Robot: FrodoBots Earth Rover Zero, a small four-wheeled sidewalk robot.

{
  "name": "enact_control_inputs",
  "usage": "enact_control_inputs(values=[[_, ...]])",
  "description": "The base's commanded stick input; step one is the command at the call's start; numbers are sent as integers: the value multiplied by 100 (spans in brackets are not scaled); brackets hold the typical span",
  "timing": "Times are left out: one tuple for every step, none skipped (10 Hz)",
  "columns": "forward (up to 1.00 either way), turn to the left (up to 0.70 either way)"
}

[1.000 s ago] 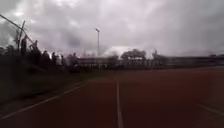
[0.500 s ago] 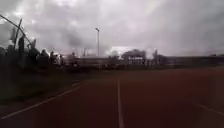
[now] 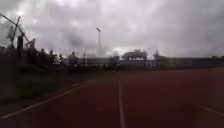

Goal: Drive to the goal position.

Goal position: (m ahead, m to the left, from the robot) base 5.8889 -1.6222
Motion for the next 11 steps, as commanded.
enact_control_inputs(values=[[50, 0], [50, 0], [50, 0], [50, 0], [50, 0], [50, 0], [50, 0], [50, 0], [50, 0], [50, 0], [50, 0]])
